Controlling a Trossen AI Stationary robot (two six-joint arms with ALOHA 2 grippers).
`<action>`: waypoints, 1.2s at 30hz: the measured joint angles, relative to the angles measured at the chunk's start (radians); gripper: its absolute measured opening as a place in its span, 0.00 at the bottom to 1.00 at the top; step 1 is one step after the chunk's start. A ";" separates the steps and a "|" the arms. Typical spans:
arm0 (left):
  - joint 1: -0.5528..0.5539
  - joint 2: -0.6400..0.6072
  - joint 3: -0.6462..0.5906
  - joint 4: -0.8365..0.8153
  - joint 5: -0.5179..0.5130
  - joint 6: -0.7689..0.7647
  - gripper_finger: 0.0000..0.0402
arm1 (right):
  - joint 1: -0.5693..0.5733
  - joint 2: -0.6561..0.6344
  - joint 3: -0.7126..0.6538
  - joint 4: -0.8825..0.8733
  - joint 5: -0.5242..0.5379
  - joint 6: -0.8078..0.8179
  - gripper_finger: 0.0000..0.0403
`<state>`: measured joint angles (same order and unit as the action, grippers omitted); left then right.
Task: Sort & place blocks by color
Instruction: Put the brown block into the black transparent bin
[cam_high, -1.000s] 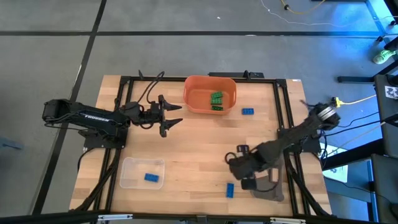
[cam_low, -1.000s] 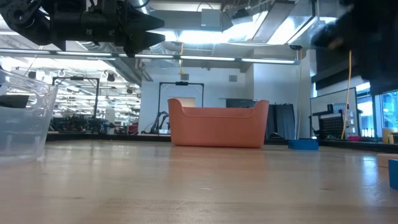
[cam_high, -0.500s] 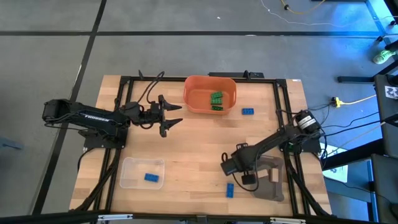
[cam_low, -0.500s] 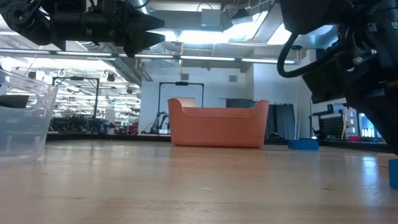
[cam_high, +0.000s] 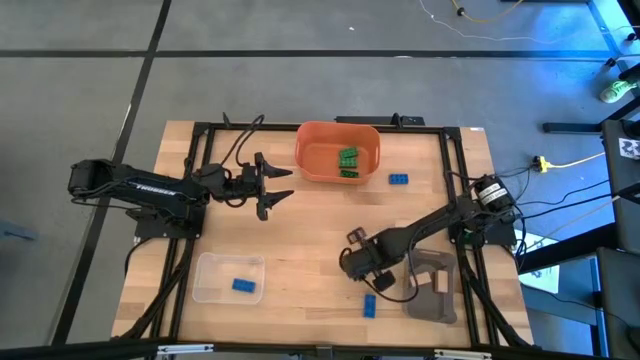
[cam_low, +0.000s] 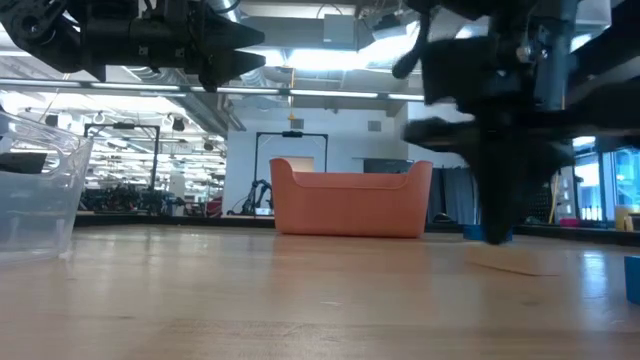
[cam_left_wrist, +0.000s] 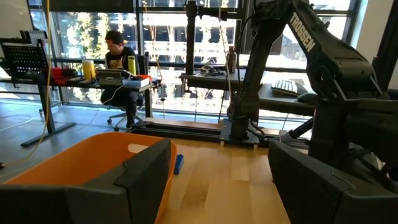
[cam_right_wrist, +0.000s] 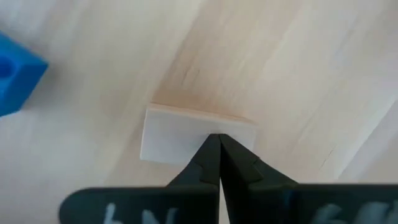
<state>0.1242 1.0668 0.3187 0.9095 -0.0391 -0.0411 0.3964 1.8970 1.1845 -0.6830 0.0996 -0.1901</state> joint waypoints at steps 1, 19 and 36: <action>0.000 0.000 0.000 0.000 0.000 0.000 0.65 | -0.005 0.000 -0.001 0.034 0.000 -0.067 0.00; 0.000 0.000 0.000 -0.008 0.000 -0.003 0.65 | -0.002 0.006 0.183 -0.102 -0.059 0.333 0.02; 0.000 0.000 0.000 -0.007 0.000 -0.010 0.65 | -0.005 0.008 0.183 -0.079 -0.107 1.105 0.44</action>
<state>0.1242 1.0668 0.3187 0.9024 -0.0391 -0.0507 0.3919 1.9052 1.3678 -0.7620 -0.0077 0.9145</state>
